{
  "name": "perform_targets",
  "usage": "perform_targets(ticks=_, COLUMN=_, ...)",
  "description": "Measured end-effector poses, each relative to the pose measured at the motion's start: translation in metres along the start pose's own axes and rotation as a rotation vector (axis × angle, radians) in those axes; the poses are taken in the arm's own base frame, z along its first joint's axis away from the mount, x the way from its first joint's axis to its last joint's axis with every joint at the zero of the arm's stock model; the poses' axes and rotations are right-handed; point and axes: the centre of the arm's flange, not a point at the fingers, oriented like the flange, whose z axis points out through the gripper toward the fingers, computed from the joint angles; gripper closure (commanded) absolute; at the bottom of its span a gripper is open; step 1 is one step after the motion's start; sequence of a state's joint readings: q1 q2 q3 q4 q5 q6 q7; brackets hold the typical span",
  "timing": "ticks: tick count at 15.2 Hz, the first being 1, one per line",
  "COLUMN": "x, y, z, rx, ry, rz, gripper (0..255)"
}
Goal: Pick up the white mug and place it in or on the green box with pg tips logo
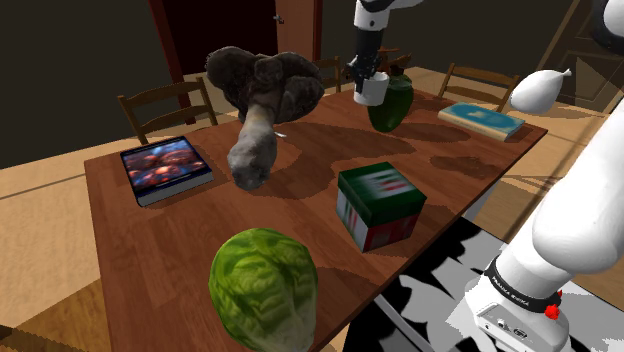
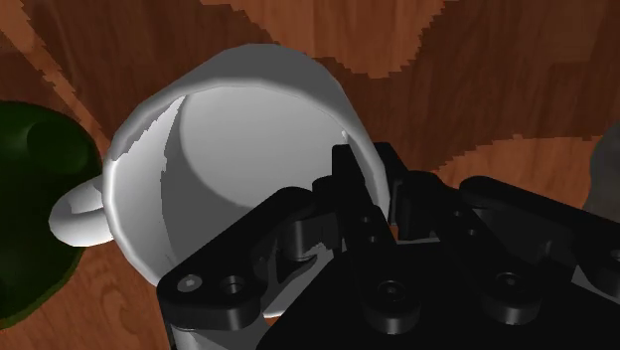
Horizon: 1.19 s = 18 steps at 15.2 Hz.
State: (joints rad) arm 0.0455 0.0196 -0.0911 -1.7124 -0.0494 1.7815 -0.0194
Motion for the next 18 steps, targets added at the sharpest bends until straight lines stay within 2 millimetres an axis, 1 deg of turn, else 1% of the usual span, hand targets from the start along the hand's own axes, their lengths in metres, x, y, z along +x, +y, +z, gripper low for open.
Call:
perform_targets(ticks=2, x=-0.020, y=-0.018, z=0.000, rx=0.000, ry=0.000, rz=0.000, gripper=255)
perform_targets(ticks=4, x=-0.040, y=-0.033, z=-0.003, rx=0.000, ry=0.000, rz=0.000, gripper=255)
perform_targets(ticks=7, x=-0.073, y=-0.063, z=-0.007, rx=0.000, ry=0.000, rz=-0.001, gripper=255)
perform_targets(ticks=8, x=-0.084, y=-0.067, z=-0.012, rx=0.000, ry=0.000, rz=-0.001, gripper=255)
perform_targets(ticks=11, x=-0.114, y=-0.094, z=-0.018, rx=0.000, ry=0.000, rz=-0.001, gripper=255)
perform_targets(ticks=14, x=-0.144, y=-0.119, z=-0.016, rx=0.000, ry=0.000, rz=-0.001, gripper=255)
perform_targets(ticks=16, x=-0.165, y=-0.136, z=-0.022, rx=0.000, ry=0.000, rz=-0.001, gripper=255)
perform_targets(ticks=17, x=-0.172, y=-0.141, z=-0.023, rx=0.000, ry=0.000, rz=-0.001, gripper=255)
perform_targets(ticks=18, x=-0.185, y=-0.151, z=-0.025, rx=0.000, ry=0.000, rz=-0.001, gripper=255)
